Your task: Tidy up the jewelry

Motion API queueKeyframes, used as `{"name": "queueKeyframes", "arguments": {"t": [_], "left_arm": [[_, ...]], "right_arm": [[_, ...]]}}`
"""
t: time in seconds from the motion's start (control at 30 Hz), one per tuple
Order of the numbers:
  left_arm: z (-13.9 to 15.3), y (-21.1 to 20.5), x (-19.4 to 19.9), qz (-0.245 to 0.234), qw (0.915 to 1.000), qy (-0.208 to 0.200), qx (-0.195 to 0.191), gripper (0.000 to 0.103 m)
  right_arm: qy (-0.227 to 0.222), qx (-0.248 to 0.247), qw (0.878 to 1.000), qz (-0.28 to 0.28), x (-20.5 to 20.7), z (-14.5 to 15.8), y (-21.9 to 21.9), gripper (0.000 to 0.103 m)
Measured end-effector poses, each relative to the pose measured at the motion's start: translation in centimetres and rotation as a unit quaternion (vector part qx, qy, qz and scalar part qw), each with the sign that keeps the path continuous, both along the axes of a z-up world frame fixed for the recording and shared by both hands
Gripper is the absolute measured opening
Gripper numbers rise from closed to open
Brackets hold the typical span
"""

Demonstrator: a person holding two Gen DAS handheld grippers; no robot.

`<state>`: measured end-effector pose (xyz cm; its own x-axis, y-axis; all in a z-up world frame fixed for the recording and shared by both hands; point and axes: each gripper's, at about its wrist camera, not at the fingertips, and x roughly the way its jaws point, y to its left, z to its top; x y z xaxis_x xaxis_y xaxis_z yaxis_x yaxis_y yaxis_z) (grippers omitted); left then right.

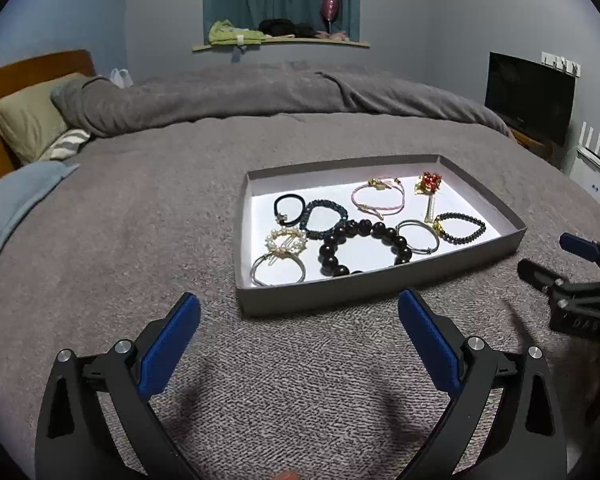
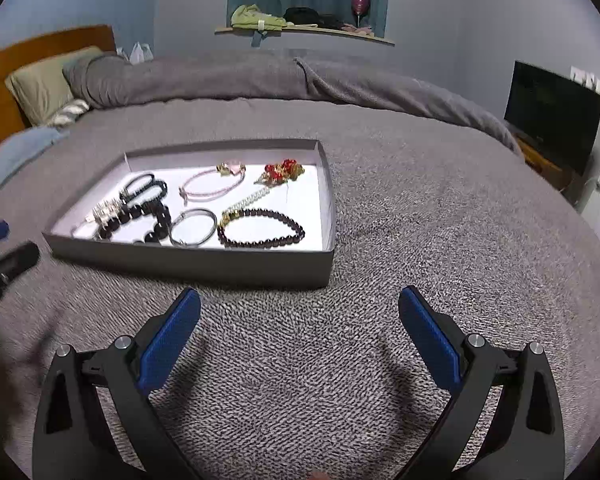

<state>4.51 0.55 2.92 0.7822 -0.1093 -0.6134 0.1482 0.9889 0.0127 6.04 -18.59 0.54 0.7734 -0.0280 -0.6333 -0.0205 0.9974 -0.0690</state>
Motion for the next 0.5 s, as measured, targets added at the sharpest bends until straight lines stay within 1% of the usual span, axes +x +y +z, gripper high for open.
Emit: {"name": "queueKeyframes", "arguments": {"t": [0.07, 0.17, 0.23, 0.4, 0.5], "left_arm": [[-0.5, -0.1, 0.2, -0.004, 1.0000, 0.009, 0.003, 0.098], [-1.0, -0.3, 0.2, -0.002, 0.9998, 0.011, 0.018, 0.098], [-1.2, -0.3, 0.2, -0.002, 0.9997, 0.015, 0.018, 0.098], [-1.1, -0.2, -0.1, 0.002, 0.9997, 0.005, 0.025, 0.098], [-1.1, -0.2, -0.2, 0.002, 0.9997, 0.006, 0.023, 0.098]], "right_arm": [[0.003, -0.004, 1.000, 0.004, 0.1, -0.4, 0.3, 0.098], [0.005, -0.005, 1.000, 0.006, 0.1, -0.6, 0.6, 0.098], [0.004, -0.004, 1.000, 0.006, 0.0, -0.7, 0.7, 0.098], [0.006, 0.000, 1.000, 0.008, -0.2, -0.8, 0.7, 0.098], [0.007, 0.000, 1.000, 0.008, -0.3, -0.8, 0.7, 0.098]]}}
